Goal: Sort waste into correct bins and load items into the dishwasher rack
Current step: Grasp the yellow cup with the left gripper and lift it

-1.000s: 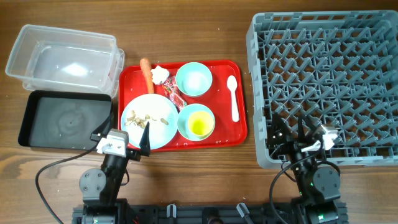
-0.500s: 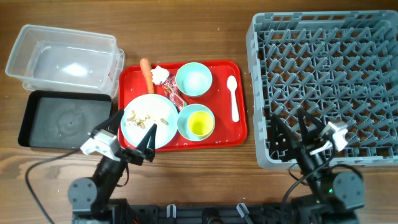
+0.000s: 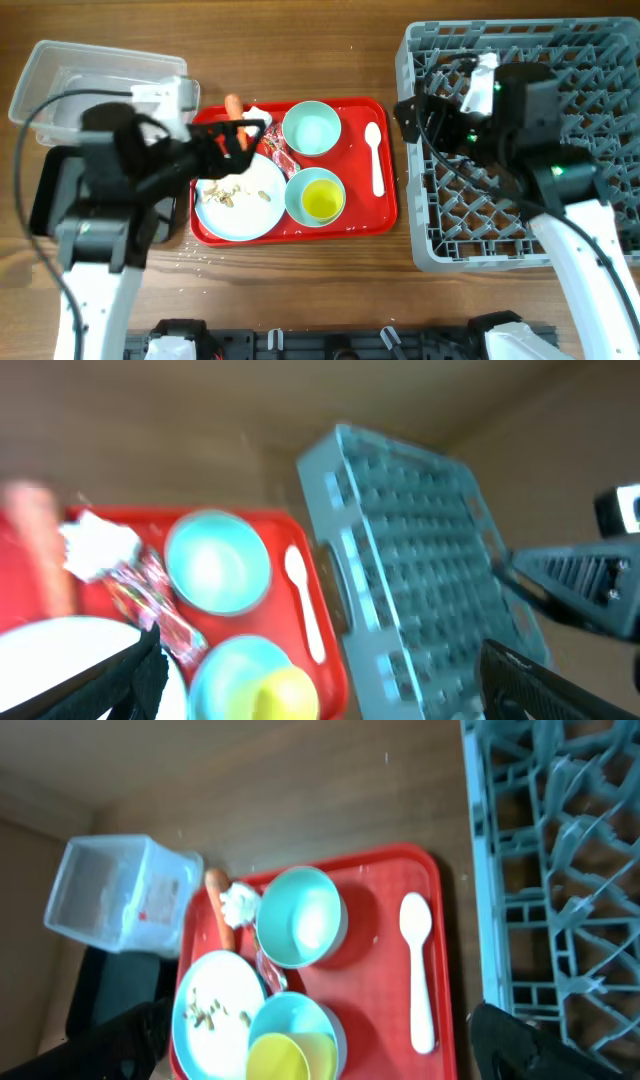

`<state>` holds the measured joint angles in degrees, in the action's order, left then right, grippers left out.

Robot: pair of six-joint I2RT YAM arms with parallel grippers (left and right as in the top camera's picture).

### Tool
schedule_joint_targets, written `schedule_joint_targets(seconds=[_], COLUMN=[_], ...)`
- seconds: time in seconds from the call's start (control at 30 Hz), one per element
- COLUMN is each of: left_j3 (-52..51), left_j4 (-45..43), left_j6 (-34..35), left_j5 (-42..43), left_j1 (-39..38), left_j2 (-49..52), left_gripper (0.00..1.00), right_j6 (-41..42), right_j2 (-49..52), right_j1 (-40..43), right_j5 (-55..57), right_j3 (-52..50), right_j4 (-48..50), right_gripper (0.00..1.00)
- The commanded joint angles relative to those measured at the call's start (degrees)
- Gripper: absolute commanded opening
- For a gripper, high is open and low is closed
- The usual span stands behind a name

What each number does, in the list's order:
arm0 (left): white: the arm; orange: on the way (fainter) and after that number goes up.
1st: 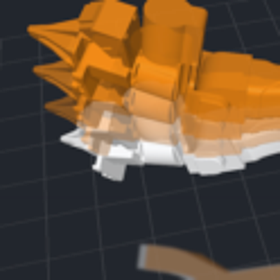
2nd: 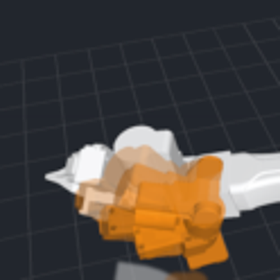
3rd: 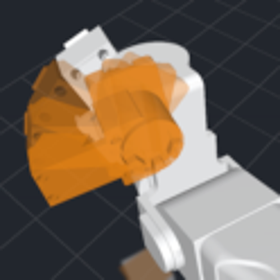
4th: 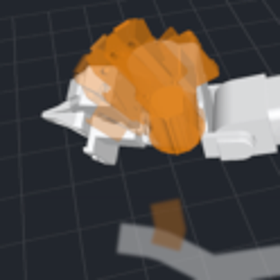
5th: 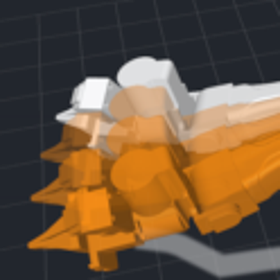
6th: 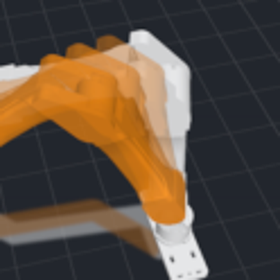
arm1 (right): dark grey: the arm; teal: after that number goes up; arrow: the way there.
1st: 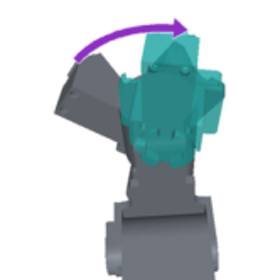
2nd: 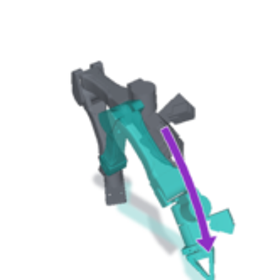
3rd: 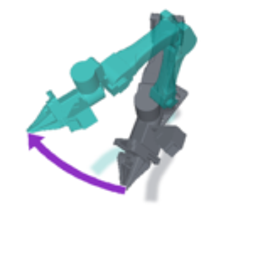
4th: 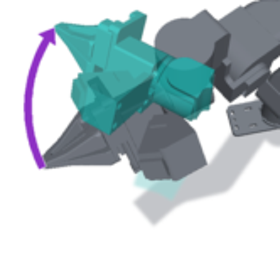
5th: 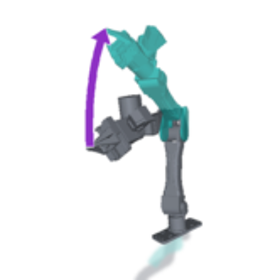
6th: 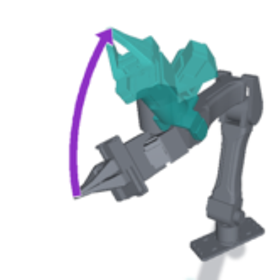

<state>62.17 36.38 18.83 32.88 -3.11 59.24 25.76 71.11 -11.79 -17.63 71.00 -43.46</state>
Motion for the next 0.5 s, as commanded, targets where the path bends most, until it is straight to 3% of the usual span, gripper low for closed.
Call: schedule_joint_targets(seconds=[0.0,0.13,0.23,0.4,0.47], left_j3=[0.85,0.83,0.83,0.83,0.83], left_j4=[3.82,8.02,7.85,5.44,4.55], left_j6=[0.90,0.96,1.60,1.57,1.14], left_j5=[-6.19,-24.90,-25.46,-25.27,-26.51], left_j1=[-8.28,-16.79,-21.18,-27.61,-29.07], left_j2=[6.82,14.51,22.03,30.45,32.06], left_gripper=[1.00,0.77,0.64,0.61,0.54], right_j6=[-1.57,-1.62,-1.57,-1.55,-1.55], right_j2=[1.29,1.27,1.29,1.31,1.33], right_j1=[0.15,0.15,0.15,0.15,0.15], right_j5=[2.40,3.65,3.63,3.67,3.67], right_j3=[1.33,1.33,1.33,1.31,1.31], right_j4=[-1.40,-1.57,-2.10,-2.01,-1.88], right_gripper=[1.00,1.00,1.00,1.00,1.00])
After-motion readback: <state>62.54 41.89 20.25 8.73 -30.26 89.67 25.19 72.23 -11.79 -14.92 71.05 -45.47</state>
